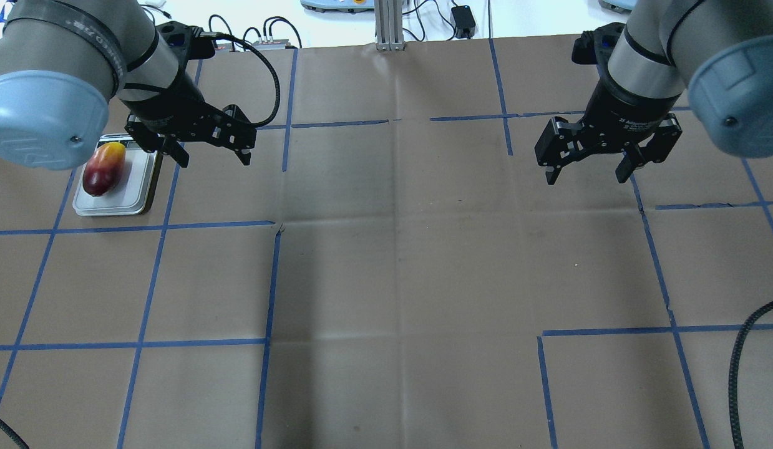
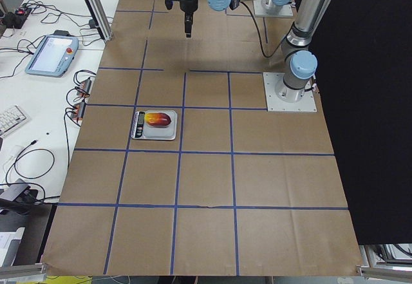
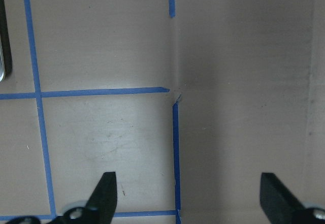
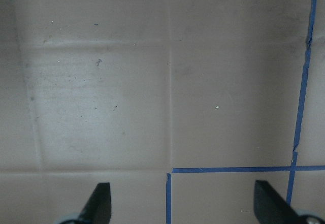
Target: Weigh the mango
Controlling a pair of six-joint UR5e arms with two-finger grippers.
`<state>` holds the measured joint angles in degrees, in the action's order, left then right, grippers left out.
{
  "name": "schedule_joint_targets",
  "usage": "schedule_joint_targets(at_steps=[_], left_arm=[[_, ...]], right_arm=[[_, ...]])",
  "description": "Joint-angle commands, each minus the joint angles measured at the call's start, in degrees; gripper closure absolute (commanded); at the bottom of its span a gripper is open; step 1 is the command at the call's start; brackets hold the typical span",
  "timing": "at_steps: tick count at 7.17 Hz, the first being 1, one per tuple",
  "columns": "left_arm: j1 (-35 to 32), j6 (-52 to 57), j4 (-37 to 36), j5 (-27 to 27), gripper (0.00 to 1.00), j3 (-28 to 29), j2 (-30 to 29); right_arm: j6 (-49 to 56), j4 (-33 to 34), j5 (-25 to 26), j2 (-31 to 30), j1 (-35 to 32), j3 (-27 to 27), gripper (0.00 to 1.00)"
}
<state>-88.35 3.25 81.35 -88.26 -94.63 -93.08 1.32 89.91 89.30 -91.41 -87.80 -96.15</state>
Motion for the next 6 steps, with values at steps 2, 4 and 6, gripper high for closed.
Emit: schedule_joint_targets(at_steps=[2,4,6], left_arm=[[0.1,0.0,0.0,0.2,0.0,0.1,0.0],[0.3,-0.1,0.0,0.2,0.0,0.1,0.0],[0.8,0.0,0.0,0.0,0.0,0.0,0.0]], right_arm=[[0.0,0.0,0.0,0.0,0.0,0.0,0.0],[0.0,0.0,0.0,0.0,0.0,0.0,0.0],[0.0,0.0,0.0,0.0,0.0,0.0,0.0]])
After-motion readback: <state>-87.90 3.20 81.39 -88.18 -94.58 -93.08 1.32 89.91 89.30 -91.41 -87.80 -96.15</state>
